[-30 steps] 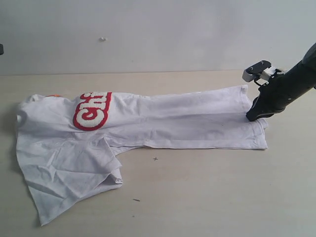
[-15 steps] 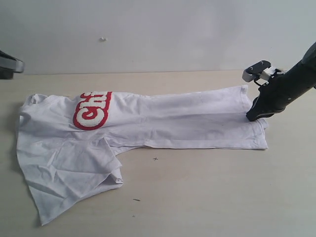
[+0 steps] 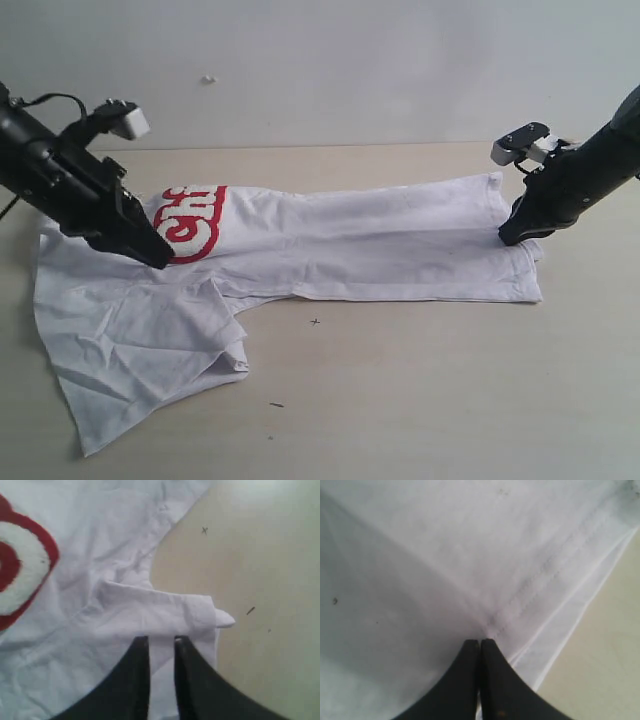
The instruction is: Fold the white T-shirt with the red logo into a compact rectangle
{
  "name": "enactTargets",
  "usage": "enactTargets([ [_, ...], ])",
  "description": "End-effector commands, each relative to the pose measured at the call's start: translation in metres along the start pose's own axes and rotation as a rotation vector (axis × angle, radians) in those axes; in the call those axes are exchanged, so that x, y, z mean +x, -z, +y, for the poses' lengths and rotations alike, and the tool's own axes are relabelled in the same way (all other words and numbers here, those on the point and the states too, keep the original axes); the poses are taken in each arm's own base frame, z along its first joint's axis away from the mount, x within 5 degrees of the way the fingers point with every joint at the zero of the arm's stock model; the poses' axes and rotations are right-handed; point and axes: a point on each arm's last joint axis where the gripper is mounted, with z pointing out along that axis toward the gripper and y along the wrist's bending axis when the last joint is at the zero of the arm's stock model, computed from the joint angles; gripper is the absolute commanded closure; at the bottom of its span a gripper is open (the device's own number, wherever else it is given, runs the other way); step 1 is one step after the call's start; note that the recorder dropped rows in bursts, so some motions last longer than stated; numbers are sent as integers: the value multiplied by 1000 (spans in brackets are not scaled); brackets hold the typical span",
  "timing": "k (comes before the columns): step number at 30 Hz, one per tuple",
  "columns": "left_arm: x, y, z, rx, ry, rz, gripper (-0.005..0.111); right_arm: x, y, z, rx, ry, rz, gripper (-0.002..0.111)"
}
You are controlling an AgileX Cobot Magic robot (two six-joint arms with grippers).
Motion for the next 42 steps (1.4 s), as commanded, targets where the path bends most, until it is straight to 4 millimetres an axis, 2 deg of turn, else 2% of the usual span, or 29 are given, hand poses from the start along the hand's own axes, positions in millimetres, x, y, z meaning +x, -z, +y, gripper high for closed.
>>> enactTargets([
  [1, 11, -27, -15, -15, -26, 75, 107, 16, -17, 0, -27, 24, 81, 105],
  [4, 25, -47, -15, -96, -5, 162, 107, 17, -17, 1, -41, 23, 88, 105],
  [9, 45, -64, -12, -175, 22, 347, 107, 18, -17, 3, -63, 22, 100, 105],
  [15, 79, -84, -6, -164, 42, 511, 107, 19, -16, 5, -90, 6, 115, 105],
  [25, 99, -77, -21, -28, 88, 726, 107, 26, -13, 18, -232, -5, 191, 105],
  [29, 101, -75, -22, -42, 102, 725, 107, 31, -9, 28, -345, -7, 256, 105],
  [33, 98, -73, -24, -46, 106, 703, 107, 39, -8, 32, -370, -10, 311, 105],
  [35, 90, -71, -22, -88, 89, 623, 107, 43, -9, 35, -383, -21, 325, 105],
  [38, 72, -58, -19, -155, 75, 481, 107, 43, -7, 35, -377, -17, 324, 105],
  [42, 63, -33, -15, -218, 66, 358, 107, 33, 6, 31, -292, 10, 274, 105],
])
